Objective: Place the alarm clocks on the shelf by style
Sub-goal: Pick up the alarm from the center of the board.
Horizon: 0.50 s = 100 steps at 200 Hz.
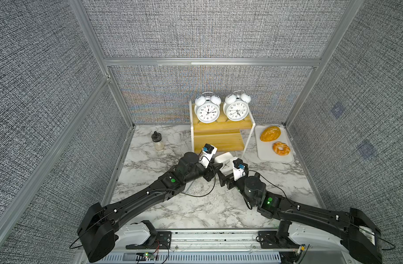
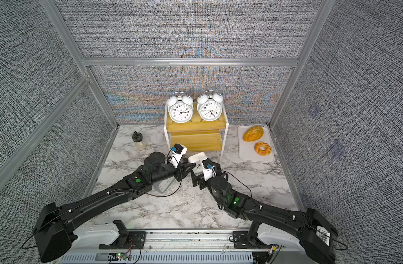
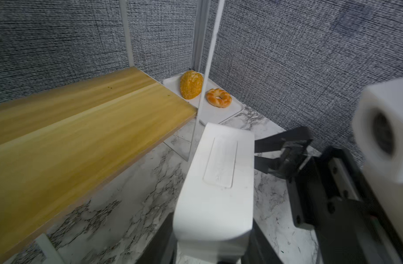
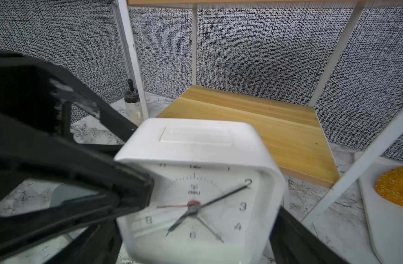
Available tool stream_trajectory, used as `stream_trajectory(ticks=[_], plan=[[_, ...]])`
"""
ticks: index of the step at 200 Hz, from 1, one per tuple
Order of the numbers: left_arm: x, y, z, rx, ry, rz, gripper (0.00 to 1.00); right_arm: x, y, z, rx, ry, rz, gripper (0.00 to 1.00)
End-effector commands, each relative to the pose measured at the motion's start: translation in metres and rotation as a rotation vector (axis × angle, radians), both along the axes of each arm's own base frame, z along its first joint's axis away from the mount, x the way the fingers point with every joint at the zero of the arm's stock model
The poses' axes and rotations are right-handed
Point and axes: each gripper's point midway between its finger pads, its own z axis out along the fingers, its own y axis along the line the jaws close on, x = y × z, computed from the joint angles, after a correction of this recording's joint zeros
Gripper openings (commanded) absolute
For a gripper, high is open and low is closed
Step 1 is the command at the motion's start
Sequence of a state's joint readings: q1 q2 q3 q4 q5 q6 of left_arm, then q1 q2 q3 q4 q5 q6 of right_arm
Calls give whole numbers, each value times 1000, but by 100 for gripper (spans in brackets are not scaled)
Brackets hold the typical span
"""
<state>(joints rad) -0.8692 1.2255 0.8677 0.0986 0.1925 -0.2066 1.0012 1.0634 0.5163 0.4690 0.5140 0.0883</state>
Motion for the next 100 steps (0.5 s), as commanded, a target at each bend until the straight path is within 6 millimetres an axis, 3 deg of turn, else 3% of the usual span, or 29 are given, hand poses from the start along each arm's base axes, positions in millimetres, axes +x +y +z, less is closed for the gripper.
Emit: stream_trajectory(ticks=[1, 100], plan=[[-8, -5, 18, -34, -45, -66, 31, 1, 1, 1, -14, -5, 2, 99], [-5, 1, 6, 41, -38, -41, 31, 0, -5, 6, 12, -19, -5, 99]])
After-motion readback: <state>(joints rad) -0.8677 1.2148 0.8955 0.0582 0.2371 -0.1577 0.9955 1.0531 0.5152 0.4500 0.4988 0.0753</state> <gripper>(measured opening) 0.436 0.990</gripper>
